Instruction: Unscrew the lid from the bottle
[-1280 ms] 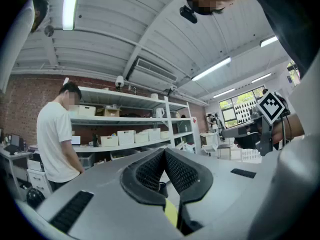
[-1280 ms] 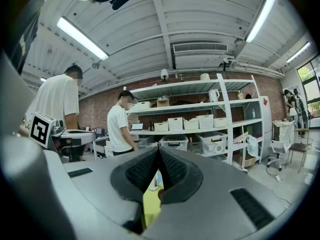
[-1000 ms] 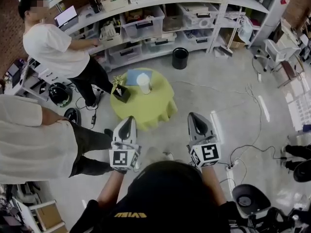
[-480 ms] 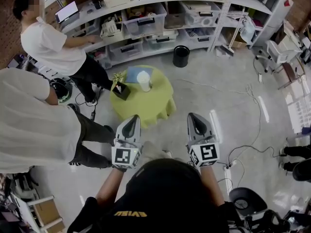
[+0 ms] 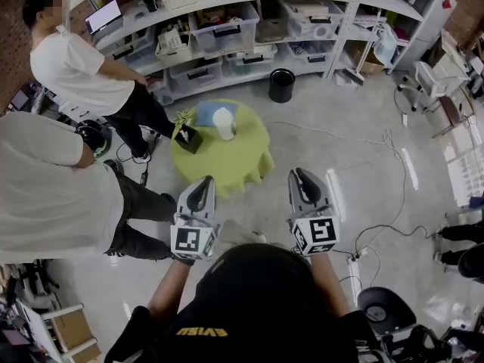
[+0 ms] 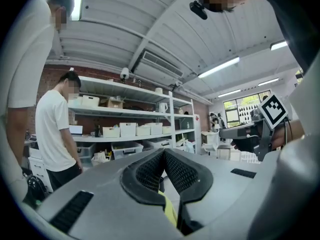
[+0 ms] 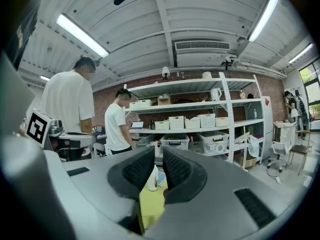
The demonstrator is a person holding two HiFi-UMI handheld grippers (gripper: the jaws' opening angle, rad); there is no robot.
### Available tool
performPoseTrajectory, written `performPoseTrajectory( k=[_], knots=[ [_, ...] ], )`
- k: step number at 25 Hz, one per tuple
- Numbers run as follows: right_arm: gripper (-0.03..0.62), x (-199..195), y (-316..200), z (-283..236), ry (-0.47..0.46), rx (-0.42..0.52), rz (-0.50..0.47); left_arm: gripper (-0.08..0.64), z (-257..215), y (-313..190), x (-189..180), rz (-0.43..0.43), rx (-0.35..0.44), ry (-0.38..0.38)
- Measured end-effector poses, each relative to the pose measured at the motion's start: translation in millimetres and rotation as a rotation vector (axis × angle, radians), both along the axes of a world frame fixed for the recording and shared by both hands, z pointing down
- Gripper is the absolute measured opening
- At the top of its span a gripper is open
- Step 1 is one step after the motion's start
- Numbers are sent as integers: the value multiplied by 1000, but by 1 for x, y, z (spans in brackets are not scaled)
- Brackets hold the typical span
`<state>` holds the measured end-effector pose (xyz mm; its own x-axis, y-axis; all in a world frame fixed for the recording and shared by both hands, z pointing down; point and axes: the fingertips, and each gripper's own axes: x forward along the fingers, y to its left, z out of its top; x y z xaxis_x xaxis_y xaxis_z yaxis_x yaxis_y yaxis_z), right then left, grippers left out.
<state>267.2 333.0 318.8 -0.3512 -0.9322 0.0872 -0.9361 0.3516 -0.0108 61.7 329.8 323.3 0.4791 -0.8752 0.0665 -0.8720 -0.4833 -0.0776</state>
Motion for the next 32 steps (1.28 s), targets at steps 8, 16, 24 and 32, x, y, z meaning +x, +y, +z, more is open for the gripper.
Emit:
performPoseTrajectory(
  k=[8,16,24,32],
  knots=[
    [151,-8,-4,6,15,-26,-43,18,-2,-4,6,16,14,14],
    [245,-15,-5,21,5,-77,-96,18,8,-1,9,26,-11,-17],
    [401,-28,-11,29,-12,-91,-133,18,15,-3,-5,2,-27,7],
    [480,-8,-18,47,-57,-144,-86,20,19,5,8,28,-47,-44]
  ],
)
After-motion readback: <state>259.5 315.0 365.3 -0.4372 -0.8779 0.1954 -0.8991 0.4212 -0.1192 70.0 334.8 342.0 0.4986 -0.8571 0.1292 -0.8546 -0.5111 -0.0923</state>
